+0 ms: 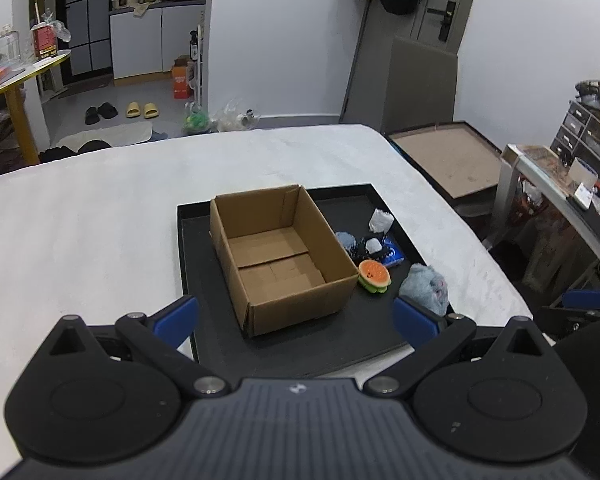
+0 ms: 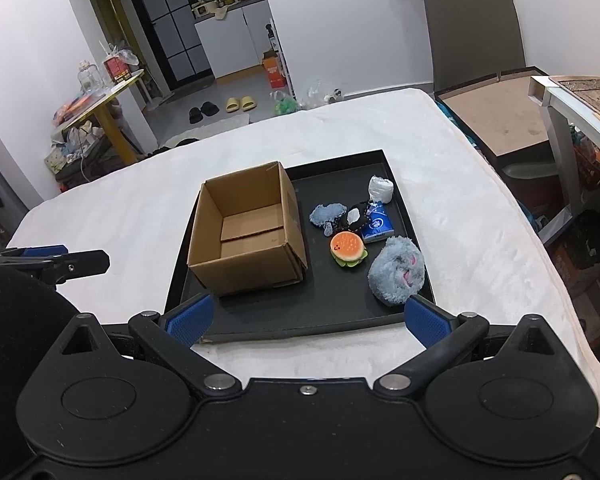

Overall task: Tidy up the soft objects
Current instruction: 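Move the right tool toward the grey-blue plush mouse on the tray, then grasp the grey-blue plush mouse with the right gripper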

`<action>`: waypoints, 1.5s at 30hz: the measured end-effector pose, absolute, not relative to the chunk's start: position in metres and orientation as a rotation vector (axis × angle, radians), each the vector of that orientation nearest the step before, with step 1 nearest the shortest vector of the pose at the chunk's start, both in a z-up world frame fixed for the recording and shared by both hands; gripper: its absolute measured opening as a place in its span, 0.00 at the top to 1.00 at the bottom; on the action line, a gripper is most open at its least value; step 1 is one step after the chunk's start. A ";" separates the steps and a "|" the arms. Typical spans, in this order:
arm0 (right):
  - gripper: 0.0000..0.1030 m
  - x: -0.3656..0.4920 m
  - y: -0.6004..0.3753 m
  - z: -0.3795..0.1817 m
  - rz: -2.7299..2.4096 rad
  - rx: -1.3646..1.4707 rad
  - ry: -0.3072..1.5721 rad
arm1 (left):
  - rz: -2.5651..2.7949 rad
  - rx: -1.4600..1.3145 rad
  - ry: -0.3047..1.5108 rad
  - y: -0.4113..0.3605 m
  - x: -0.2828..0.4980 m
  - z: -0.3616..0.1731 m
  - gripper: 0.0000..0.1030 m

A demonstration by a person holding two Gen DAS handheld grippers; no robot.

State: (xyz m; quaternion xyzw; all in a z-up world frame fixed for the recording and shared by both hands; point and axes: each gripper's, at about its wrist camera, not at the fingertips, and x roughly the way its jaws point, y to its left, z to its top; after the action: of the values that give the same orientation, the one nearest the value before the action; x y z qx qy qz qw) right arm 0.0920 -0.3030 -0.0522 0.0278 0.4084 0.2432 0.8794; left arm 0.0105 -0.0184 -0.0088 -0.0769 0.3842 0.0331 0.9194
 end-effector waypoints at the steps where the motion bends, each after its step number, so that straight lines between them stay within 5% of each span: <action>1: 0.00 0.092 -0.303 -0.052 0.507 0.055 0.850 | 0.063 -0.162 0.786 -0.018 0.011 -0.009 0.00; 45: 0.00 0.172 -0.318 -0.110 0.410 0.066 0.956 | 0.139 -0.316 0.865 0.034 0.092 -0.077 0.02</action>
State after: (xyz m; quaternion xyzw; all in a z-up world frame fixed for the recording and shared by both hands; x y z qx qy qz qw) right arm 0.1719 -0.3176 -0.1099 0.0316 0.4568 0.1959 0.8671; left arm 0.0920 0.0340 -0.0772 -0.1525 0.4171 0.0669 0.8935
